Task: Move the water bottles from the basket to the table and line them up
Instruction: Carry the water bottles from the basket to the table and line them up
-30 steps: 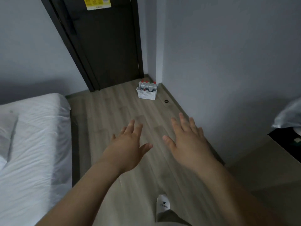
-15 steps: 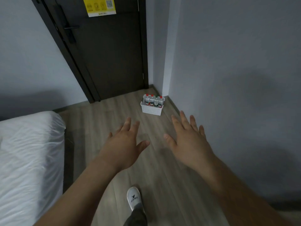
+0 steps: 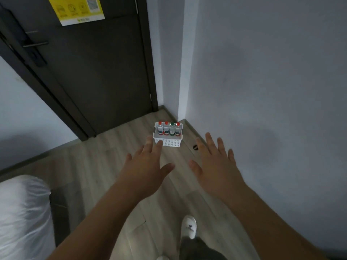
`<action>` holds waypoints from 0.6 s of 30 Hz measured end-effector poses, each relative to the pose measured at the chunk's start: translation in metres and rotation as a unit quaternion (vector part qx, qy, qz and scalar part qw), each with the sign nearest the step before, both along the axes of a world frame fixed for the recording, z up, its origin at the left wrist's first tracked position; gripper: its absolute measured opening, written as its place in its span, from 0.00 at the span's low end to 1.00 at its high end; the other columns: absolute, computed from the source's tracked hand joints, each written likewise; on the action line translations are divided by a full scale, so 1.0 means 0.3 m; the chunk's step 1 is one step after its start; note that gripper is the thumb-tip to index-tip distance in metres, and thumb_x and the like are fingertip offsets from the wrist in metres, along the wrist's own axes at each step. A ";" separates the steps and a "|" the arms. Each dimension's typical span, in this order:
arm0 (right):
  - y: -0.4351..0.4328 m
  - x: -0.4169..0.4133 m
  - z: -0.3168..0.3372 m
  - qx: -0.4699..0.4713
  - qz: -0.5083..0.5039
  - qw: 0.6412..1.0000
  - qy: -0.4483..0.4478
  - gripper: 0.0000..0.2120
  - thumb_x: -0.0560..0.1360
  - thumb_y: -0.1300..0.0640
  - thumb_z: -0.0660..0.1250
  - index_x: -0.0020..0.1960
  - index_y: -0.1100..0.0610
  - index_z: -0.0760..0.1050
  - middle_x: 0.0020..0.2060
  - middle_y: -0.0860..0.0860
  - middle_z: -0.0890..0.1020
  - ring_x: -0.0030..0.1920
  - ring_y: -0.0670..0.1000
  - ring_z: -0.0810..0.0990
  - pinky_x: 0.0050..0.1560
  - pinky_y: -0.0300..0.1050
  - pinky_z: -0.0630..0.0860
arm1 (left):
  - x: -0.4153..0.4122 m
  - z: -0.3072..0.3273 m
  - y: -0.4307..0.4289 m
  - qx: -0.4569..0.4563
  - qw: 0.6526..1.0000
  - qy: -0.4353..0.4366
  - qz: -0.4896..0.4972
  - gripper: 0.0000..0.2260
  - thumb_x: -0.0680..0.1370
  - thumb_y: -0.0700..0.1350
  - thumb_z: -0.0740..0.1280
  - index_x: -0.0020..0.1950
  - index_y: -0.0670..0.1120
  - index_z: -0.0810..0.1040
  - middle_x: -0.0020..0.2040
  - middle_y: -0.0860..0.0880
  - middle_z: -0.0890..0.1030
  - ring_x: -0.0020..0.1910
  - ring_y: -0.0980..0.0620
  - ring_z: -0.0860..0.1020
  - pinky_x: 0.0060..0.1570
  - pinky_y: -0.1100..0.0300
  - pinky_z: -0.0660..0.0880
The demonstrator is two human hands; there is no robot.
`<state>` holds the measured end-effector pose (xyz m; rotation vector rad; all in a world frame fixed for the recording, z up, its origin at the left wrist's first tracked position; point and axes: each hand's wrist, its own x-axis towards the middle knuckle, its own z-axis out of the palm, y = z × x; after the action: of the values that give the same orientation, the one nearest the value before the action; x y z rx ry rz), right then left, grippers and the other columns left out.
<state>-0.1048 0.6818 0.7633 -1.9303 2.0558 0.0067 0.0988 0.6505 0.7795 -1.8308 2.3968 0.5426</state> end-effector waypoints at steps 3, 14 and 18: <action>-0.187 -0.013 -0.045 0.004 -0.011 1.000 -0.004 0.35 0.83 0.34 0.45 0.84 0.46 0.37 0.83 0.49 0.37 0.82 0.59 0.37 0.81 0.65 0.43 | -0.020 -0.043 -0.200 0.003 1.000 -0.010 -0.005 0.37 0.81 0.67 0.56 0.84 0.53 0.46 0.84 0.49 0.42 0.82 0.46 0.53 0.78 0.38 0.57; -0.957 -0.074 -0.125 0.011 -0.002 1.000 -0.009 0.41 0.74 0.30 0.40 0.84 0.45 0.41 0.84 0.51 0.40 0.83 0.61 0.41 0.79 0.65 0.43 | -0.108 -0.070 -0.915 0.011 0.999 -0.046 -0.002 0.36 0.82 0.65 0.55 0.84 0.52 0.44 0.84 0.48 0.42 0.83 0.43 0.46 0.79 0.37 0.52; -1.164 -0.070 -0.116 0.024 -0.002 1.000 -0.005 0.41 0.75 0.31 0.40 0.84 0.45 0.40 0.84 0.51 0.39 0.83 0.61 0.39 0.80 0.66 0.44 | -0.111 -0.094 -1.109 0.021 0.998 -0.050 -0.010 0.36 0.82 0.66 0.54 0.84 0.53 0.43 0.84 0.49 0.40 0.83 0.41 0.43 0.79 0.36 0.51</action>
<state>-0.1256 0.3326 0.7285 -1.8933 2.0356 0.0453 0.0655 0.3177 0.7511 -1.7714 2.3181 0.4825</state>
